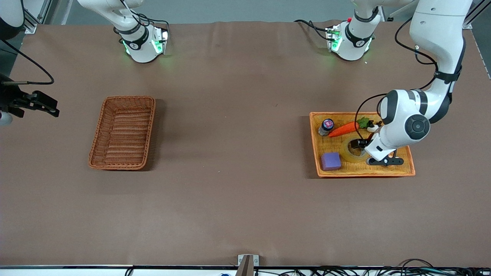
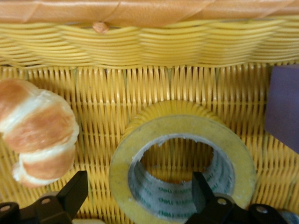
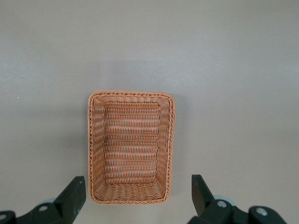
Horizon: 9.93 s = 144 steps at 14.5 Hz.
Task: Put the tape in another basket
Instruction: 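Close the left gripper on the tape roll's rim and lift it, then carry the tape roll with the left gripper toward the table middle, then set the tape down, open the left gripper and withdraw it, then reach the right gripper to the tape and grasp its rim, then carry the tape with the right gripper over the brown basket, then lower the tape into the brown basket and open the right gripper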
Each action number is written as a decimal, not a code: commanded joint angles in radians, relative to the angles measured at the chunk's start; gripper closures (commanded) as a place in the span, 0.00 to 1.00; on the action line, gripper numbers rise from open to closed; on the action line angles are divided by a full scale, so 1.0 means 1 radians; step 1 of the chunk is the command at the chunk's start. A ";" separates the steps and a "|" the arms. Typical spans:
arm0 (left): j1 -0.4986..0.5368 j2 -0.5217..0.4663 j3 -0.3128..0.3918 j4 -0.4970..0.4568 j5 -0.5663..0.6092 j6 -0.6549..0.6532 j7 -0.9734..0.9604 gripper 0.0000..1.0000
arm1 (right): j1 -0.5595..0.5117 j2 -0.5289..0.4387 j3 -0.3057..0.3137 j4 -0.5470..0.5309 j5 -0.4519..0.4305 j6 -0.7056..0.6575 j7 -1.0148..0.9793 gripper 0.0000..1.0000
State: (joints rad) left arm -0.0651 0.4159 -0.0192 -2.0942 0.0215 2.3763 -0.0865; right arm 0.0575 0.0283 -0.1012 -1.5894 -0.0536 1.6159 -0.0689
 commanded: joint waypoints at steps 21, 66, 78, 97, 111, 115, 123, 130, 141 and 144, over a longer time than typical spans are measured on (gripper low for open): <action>0.011 -0.155 -0.313 0.362 0.023 -0.485 -0.249 0.95 | -0.025 -0.002 0.008 0.000 0.024 -0.002 -0.009 0.00; -0.234 -0.213 -0.112 0.501 -0.015 -0.592 -0.295 0.00 | 0.066 0.013 0.003 -0.084 0.066 0.022 0.039 0.00; -0.144 -0.516 0.139 0.338 -0.046 -0.635 0.037 0.00 | 0.354 0.303 0.208 -0.236 0.064 0.464 0.625 0.00; 0.016 -0.503 -0.082 0.333 -0.022 -0.652 0.022 0.00 | 0.418 0.490 0.294 -0.431 0.034 0.832 0.699 0.60; -0.010 -0.445 -0.061 0.402 -0.020 -0.686 -0.038 0.00 | 0.315 0.316 0.167 -0.213 0.001 0.363 0.529 1.00; -0.013 -0.450 -0.036 0.396 -0.017 -0.687 -0.016 0.00 | 0.312 0.243 0.072 -0.253 -0.035 0.328 0.442 1.00; -0.024 -0.450 -0.004 0.395 -0.014 -0.686 0.008 0.00 | 0.292 0.137 -0.158 -0.505 -0.043 0.471 0.097 0.99; -0.024 -0.448 -0.004 0.395 -0.014 -0.686 0.007 0.00 | 0.248 0.148 -0.232 -0.664 -0.045 0.641 -0.002 0.98; -0.024 -0.442 -0.007 0.396 -0.012 -0.686 0.007 0.00 | 0.206 0.220 -0.226 -0.712 -0.034 0.750 0.006 0.00; -0.024 -0.440 -0.007 0.396 -0.012 -0.686 0.007 0.00 | 0.136 0.164 -0.171 -0.652 -0.014 0.736 0.011 0.00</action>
State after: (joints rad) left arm -0.0818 -0.0265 -0.0304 -1.7080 -0.0130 1.7042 -0.0905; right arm 0.2589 0.2605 -0.3283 -2.2669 -0.0800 2.3758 -0.0640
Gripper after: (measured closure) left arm 0.000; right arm 0.317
